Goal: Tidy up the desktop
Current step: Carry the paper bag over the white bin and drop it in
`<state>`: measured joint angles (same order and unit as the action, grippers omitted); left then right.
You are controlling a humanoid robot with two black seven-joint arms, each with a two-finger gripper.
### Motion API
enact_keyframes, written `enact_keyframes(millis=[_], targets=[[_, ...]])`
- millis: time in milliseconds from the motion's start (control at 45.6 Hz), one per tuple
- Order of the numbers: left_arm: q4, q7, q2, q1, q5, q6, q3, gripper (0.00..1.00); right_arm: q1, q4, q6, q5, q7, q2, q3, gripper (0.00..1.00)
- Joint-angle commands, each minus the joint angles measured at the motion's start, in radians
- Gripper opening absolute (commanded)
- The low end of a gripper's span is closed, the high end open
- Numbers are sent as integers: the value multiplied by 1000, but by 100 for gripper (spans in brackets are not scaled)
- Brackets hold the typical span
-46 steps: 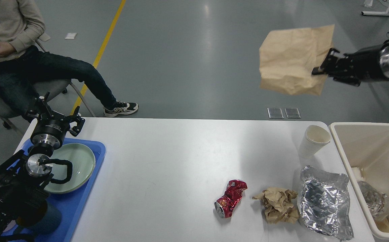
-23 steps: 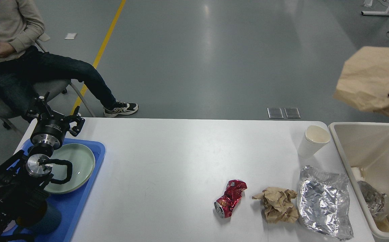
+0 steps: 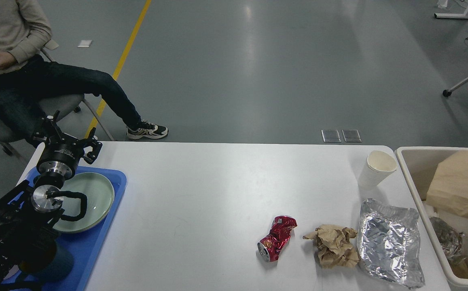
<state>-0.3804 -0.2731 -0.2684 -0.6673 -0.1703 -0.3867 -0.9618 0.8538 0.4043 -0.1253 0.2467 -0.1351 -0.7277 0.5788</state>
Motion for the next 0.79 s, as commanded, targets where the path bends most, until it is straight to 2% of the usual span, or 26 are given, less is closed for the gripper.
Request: enact_keyframes(millis=[0, 197, 329, 438, 526, 614, 767], targets=[[0, 0, 0, 0, 0, 0, 0, 96, -13, -38, -5, 0, 2, 42, 6, 100], [0, 0, 0, 0, 0, 0, 0, 96, 50, -18, -19, 42, 3, 82, 58, 100], [0, 0, 0, 0, 0, 0, 0, 96, 177, 19, -20, 103, 3, 135, 268, 100], [0, 0, 0, 0, 0, 0, 0, 96, 344, 143, -24, 106, 3, 168, 475, 100], [0, 0, 0, 0, 0, 0, 0, 96, 539, 326, -45, 108, 3, 197, 645, 100], [0, 0, 0, 0, 0, -1, 0, 96, 677, 428, -147, 109, 3, 217, 708, 100], [0, 0, 0, 0, 0, -1, 0, 96, 829, 464, -462, 100, 3, 249, 711, 100]])
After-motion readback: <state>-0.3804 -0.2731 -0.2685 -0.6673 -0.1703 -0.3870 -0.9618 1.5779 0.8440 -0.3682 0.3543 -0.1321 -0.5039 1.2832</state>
